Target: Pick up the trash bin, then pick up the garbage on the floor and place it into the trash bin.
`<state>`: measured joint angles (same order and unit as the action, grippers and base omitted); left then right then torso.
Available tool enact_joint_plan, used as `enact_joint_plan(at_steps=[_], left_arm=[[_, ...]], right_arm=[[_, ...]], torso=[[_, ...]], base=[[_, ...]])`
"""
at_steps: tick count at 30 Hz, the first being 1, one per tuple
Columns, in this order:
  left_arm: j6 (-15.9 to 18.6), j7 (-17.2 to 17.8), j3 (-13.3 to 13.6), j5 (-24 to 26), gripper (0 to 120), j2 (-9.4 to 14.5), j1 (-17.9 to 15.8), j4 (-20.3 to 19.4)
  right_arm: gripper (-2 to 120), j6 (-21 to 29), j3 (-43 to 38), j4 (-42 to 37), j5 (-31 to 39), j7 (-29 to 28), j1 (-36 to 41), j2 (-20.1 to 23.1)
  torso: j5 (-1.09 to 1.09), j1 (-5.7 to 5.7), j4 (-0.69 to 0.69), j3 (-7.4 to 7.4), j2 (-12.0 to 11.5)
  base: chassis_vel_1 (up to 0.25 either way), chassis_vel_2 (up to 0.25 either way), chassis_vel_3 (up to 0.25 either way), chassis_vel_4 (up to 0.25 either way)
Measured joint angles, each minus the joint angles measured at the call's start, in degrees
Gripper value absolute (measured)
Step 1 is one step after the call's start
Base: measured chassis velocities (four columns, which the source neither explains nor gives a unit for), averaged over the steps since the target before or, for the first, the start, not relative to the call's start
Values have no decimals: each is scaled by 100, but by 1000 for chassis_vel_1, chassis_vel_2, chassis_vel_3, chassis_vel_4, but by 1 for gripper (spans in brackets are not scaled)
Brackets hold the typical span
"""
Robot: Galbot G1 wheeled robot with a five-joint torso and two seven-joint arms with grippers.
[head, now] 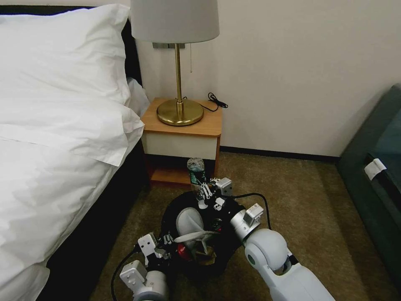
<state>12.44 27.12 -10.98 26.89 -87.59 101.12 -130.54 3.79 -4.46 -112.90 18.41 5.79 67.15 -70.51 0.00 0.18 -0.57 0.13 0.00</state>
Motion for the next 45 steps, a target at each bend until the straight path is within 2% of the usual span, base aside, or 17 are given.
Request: enact_joint_plan(at_steps=[1, 3, 6, 8, 9, 11, 14, 16, 17, 21, 23, 24, 38, 41, 42, 44, 45], left_arm=[[0, 0, 0, 0, 4, 0, 0, 0], [1, -7, 9, -1, 4, 4, 23, -38], [1, -7, 10, -1, 4, 5, 28, -47], [2, -14, 11, -3, 4, 8, 44, -72], [2, -14, 11, -3, 4, 8, 44, -72], [2, -20, 9, -5, 4, 8, 50, -87], [2, -23, 5, -5, 4, 8, 53, -93], [2, -27, -5, -5, 4, 8, 57, -99], [2, -27, -5, -5, 4, 8, 57, -99], [2, -31, -23, 0, 4, 4, 58, -133], [2, -31, -23, 0, 4, 4, 58, -133], [2, -32, -42, 14, 4, 1, 57, -145], [-6, -33, -199, 56, 4, 0, 47, -189], [-177, 13, -522, -49, 4, -3, 33, -212], [-177, 13, -522, -49, 4, -3, 33, -212], [-310, 149, -780, -130, 4, -6, 40, -284], [-310, 149, -780, -130, 4, -6, 40, -284]], right_arm=[[20, 0, 0, 0, 0, 0, 0, 0], [32, 18, 1, 1, 55, 19, 27, 14], [36, 30, 3, -1, 87, 19, 36, 19], [50, 85, 16, -44, 208, 16, 62, 30], [50, 85, 16, -44, 208, 16, 62, 30], [60, 110, 25, -78, 261, 13, 75, 46], [64, 123, 31, -101, 297, 13, 87, 60], [79, 176, 49, -162, 415, 15, 131, 102], [79, 176, 49, -162, 415, 15, 131, 102], [95, 275, 66, -241, 548, 13, 182, 172], [95, 275, 66, -241, 548, 13, 182, 172], [99, 335, 65, -293, 611, 7, 220, 229], [100, 352, -46, -514, 751, -100, 344, 369], [100, -210, -449, -575, 189, -342, 377, 194], [100, -210, -449, -575, 189, -342, 377, 194], [100, -856, -1069, -437, -258, -455, 506, -23], [100, -856, -1069, -437, -258, -455, 506, -23]], torso=[[0, 0, 0, 0, 0], [0, 0, 0, 0, 0], [0, 0, 0, 0, 0], [0, 0, 0, 0, 0], [0, 0, 0, 0, 0], [0, 0, 0, 0, 0], [0, 0, 0, 0, 0], [0, 0, 0, 0, 0], [0, 0, 0, 0, 0], [0, 0, 0, 0, 0], [0, 0, 0, 0, 0], [0, 0, 0, 0, 0], [0, 0, 0, 0, 0], [-1, 0, 1, 0, 0], [-1, 0, 1, 0, 0], [0, 0, 1, 0, 0], [0, 0, 1, 0, 0]], base=[[0, 0, 0, 0], [0, 0, 0, 0], [0, 0, 0, 0], [0, 0, 0, 0], [0, 0, 0, 0], [0, 0, 0, 0], [0, 0, 0, 0], [0, 0, 0, 0], [0, 0, 0, 0], [0, 0, 0, 0], [0, 0, 0, 0], [0, 0, 0, 0], [0, 0, 0, 0], [0, 0, 0, 0], [0, 0, 0, 0], [0, 0, 0, 0], [0, 0, 0, 0]])
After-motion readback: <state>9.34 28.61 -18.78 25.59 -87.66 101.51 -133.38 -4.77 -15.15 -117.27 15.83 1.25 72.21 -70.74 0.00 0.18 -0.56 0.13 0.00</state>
